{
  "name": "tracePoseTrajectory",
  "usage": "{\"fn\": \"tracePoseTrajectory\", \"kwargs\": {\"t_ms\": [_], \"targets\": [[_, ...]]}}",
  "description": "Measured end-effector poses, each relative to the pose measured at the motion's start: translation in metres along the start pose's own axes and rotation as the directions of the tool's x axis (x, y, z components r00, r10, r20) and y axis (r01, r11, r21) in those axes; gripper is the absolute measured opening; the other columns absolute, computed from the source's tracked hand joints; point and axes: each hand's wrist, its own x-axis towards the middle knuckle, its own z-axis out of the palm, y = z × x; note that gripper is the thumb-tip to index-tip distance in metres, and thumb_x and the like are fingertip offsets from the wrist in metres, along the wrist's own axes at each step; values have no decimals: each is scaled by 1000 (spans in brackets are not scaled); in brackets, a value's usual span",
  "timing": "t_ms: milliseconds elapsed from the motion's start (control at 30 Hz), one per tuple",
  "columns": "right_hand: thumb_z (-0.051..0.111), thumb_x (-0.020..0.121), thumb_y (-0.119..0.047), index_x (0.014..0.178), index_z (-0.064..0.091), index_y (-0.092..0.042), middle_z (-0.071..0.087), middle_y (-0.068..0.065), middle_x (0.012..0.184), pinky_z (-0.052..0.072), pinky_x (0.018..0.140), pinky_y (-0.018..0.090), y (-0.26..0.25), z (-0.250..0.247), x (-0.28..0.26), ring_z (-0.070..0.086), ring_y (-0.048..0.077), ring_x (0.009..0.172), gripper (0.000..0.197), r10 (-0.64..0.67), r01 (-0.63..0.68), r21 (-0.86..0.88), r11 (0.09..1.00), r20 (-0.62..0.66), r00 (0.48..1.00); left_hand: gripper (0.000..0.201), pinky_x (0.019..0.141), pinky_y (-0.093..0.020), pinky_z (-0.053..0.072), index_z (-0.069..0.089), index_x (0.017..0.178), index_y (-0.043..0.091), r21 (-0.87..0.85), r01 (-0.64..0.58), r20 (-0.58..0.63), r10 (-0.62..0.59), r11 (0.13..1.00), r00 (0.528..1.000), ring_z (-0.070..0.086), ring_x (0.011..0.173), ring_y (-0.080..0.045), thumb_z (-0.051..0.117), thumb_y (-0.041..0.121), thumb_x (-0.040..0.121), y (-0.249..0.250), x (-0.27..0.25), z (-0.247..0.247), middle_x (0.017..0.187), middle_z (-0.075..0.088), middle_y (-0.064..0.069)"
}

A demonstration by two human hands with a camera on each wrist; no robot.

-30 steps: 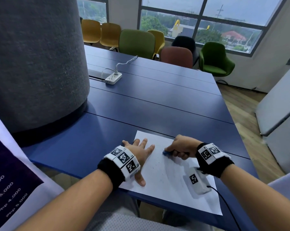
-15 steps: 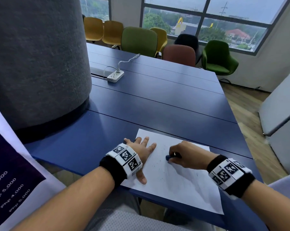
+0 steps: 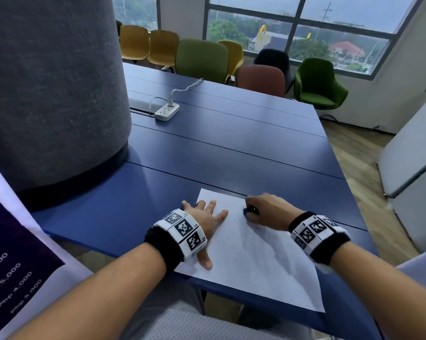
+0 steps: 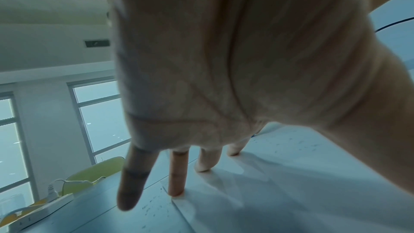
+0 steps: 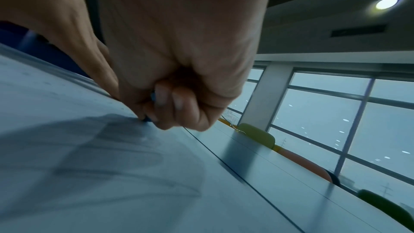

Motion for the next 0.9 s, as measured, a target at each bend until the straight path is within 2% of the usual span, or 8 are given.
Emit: {"fn": "tracePoseTrajectory", "kwargs": {"t_ms": [67, 167, 333, 500, 600, 667, 833, 900], "targets": [[48, 91, -30, 84, 47, -17, 52, 4, 78, 39, 62, 32, -1, 2, 1, 50, 29, 71, 15, -20, 20, -22, 1000, -3, 1000, 140, 111, -71, 8, -13, 155, 26, 5, 1, -5, -1, 1000, 1000, -1, 149, -40, 86, 56, 60, 0, 0, 0, 163, -10, -15], [49, 90, -31, 91, 52, -16, 53, 2, 76, 40, 61, 33, -7, 5, -8, 47, 26, 67, 15, -141, 145, -47, 988, 67, 988, 141, 111, -70, 8, -14, 155, 26, 22, 9, -8, -8, 1000, 1000, 0, 149, -40, 85, 57, 59, 0, -1, 0, 163, -9, -15], [49, 91, -28, 89, 53, -13, 51, 2, 77, 38, 60, 31, 1, 0, 2, 50, 29, 69, 16, -13, 13, -23, 1000, -5, 1000, 140, 114, -67, 8, -11, 155, 25, 40, 18, -13, -18, 999, 1000, 3, 148, -42, 86, 56, 59, 4, 0, -2, 162, -7, -18], [49, 91, -30, 94, 54, -15, 61, 9, 87, 39, 62, 32, -7, 4, -8, 58, 32, 79, 16, -99, 103, -65, 993, 57, 993, 143, 115, -66, 8, -11, 155, 27, 75, 23, -16, -21, 997, 1000, 9, 145, -46, 88, 56, 56, 7, 3, -3, 160, -3, -25], [49, 91, -29, 94, 55, -13, 55, 7, 83, 38, 63, 31, -1, -4, 1, 56, 33, 79, 18, 13, -12, -43, 999, 30, 999, 145, 115, -66, 9, -14, 155, 26, 87, 41, 8, -42, 995, 999, 10, 144, -49, 89, 52, 57, 13, 5, -7, 159, -4, -29], [48, 92, -28, 94, 55, -12, 53, 5, 82, 37, 63, 31, 2, -3, 3, 52, 31, 74, 17, 19, -19, -33, 999, 13, 1000, 141, 115, -66, 8, -13, 155, 26, 67, 57, 22, -58, 996, 998, 10, 144, -49, 89, 48, 60, 17, 4, -11, 158, -5, -30], [49, 93, -36, 102, 55, -24, 66, 1, 88, 44, 64, 33, -2, -1, -22, 54, 24, 75, 16, -223, 233, -72, 970, 128, 966, 139, 115, -65, 8, -12, 155, 25, 62, 53, 25, -55, 997, 998, 10, 143, -51, 89, 47, 61, 16, 4, -11, 157, -4, -32], [49, 94, -36, 104, 56, -24, 67, 2, 90, 47, 67, 34, -5, -5, -24, 58, 24, 80, 17, -259, 278, -103, 955, 166, 951, 140, 115, -64, 8, -12, 155, 26, 67, 56, 28, -58, 996, 998, 11, 143, -51, 88, 48, 61, 17, 4, -13, 158, -4, -32]]}}
